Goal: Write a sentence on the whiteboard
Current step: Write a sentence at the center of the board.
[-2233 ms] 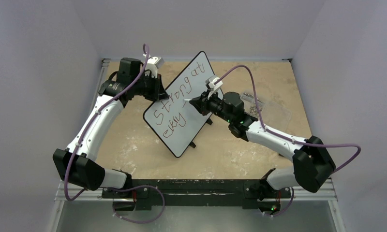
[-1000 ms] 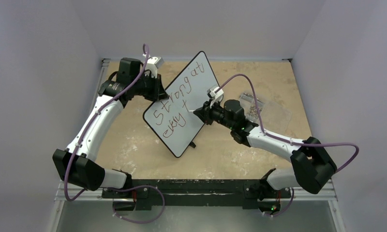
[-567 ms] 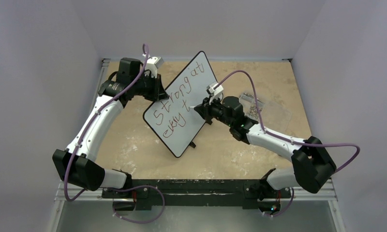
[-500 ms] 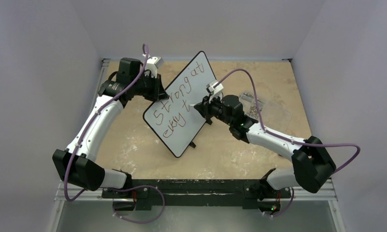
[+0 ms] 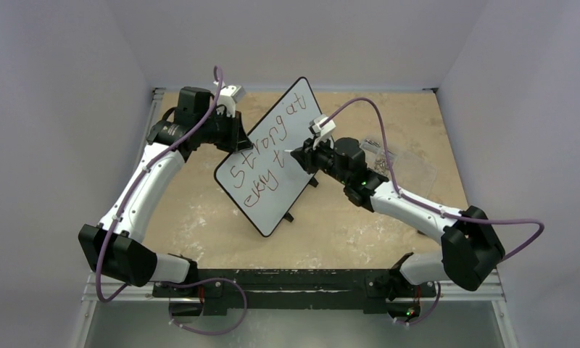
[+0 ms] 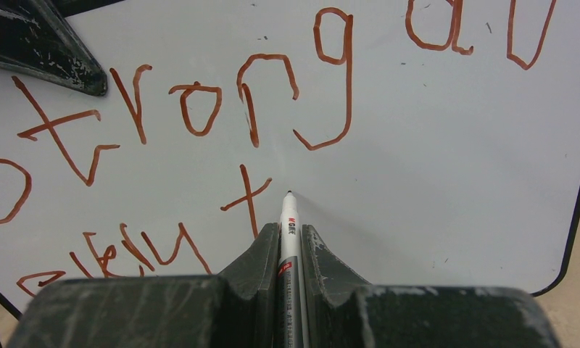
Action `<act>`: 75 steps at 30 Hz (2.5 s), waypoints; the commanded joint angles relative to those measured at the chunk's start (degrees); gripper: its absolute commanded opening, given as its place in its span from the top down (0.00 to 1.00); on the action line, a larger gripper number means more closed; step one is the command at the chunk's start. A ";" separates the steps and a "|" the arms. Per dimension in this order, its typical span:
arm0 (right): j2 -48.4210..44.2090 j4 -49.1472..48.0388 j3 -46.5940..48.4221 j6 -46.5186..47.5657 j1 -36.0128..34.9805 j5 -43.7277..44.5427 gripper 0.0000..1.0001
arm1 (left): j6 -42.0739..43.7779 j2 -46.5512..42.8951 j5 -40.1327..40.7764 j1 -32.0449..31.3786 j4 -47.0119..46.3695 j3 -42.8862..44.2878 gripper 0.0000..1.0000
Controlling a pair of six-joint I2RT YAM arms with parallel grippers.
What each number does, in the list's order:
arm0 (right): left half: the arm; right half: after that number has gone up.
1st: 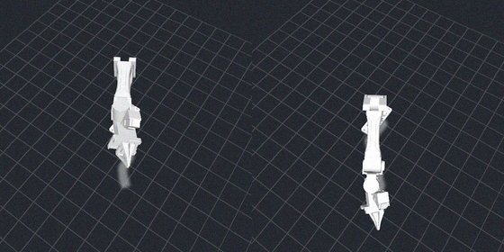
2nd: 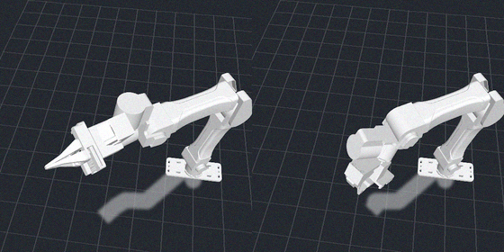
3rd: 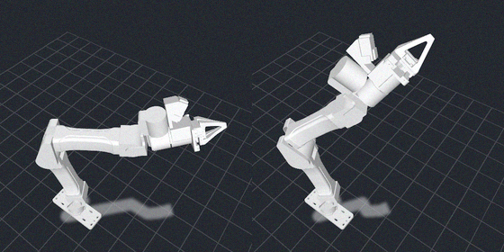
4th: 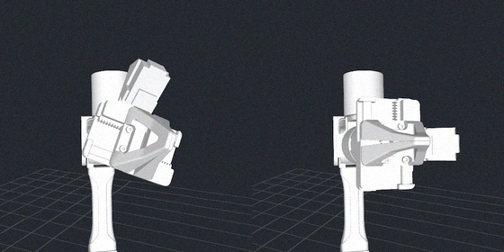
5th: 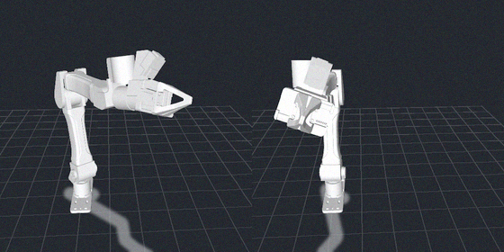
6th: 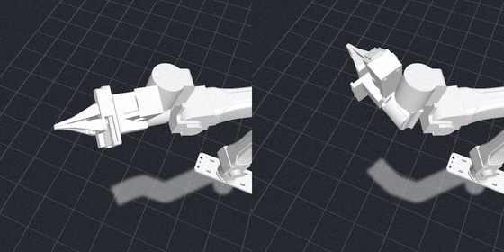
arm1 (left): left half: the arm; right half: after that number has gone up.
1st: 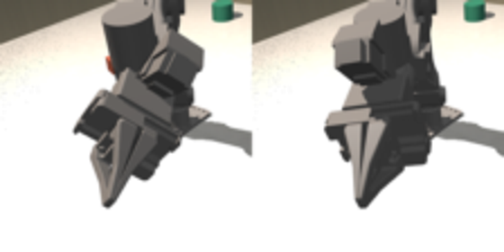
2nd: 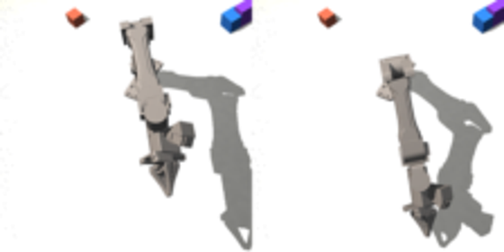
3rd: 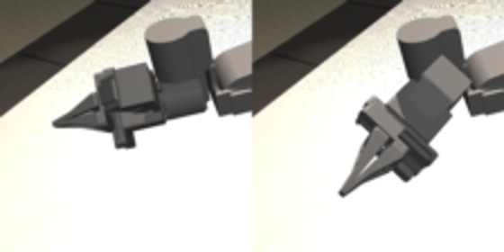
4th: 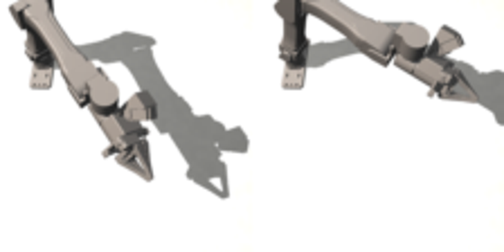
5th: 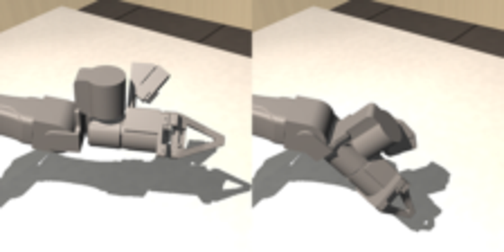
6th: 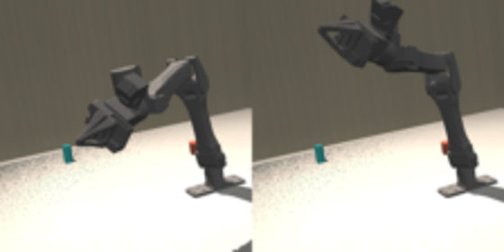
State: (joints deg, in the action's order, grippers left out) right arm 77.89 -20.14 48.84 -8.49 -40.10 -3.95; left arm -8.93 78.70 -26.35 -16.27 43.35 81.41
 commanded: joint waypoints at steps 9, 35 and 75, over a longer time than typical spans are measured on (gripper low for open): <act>0.51 -2.08 3.32 0.21 -0.07 1.57 1.00 | 3.04 -2.41 3.93 0.19 -2.05 0.33 1.00; 0.96 -4.46 -4.27 -2.02 -0.07 1.04 1.00 | 3.03 -2.49 4.02 0.19 -2.04 0.25 1.00; 4.69 -1.41 5.30 -1.18 -0.07 5.62 1.00 | 2.95 -2.27 3.73 -0.08 -2.18 0.32 1.00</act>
State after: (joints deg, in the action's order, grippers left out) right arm 82.02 -20.08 50.48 -9.87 -40.05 1.72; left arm -9.43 78.30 -25.28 -16.25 43.75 81.41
